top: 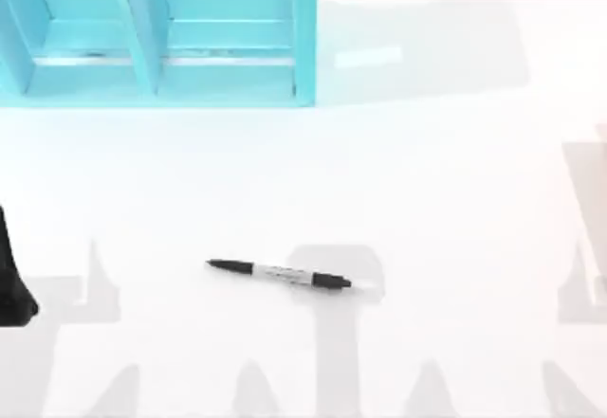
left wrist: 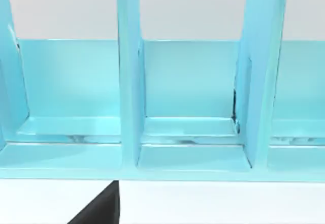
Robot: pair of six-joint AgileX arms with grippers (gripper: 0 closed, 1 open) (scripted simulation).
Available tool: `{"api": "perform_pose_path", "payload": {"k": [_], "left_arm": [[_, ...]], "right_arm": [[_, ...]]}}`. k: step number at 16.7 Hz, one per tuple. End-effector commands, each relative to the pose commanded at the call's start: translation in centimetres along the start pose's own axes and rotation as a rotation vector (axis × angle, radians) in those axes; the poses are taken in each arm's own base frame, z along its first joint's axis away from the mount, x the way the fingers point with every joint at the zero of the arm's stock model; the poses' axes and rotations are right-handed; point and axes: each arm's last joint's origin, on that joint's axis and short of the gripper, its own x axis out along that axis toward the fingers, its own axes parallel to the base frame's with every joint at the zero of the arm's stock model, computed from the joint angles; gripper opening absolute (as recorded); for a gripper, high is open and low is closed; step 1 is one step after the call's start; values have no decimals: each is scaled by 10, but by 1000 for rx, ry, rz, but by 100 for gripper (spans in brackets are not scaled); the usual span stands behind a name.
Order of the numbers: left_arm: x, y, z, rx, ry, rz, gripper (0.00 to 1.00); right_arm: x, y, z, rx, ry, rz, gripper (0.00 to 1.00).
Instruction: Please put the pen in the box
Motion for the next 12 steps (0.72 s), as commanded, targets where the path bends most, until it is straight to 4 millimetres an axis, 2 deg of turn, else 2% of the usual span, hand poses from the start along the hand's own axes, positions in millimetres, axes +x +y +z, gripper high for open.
{"api": "perform_pose_path", "payload": {"k": [3, 5, 9, 12], "left_arm": [[0, 0, 0, 0, 0, 0, 100], [0, 0, 0, 0, 0, 0, 100], [0, 0, 0, 0, 0, 0, 100], [0, 0, 0, 0, 0, 0, 100]], "right_arm": [[0, 1, 2, -4, 7, 7, 100], [0, 3, 10, -26, 40, 42, 100], [8, 16, 48, -121, 192, 190, 100], [30, 33, 86, -225, 366, 349, 100]]}}
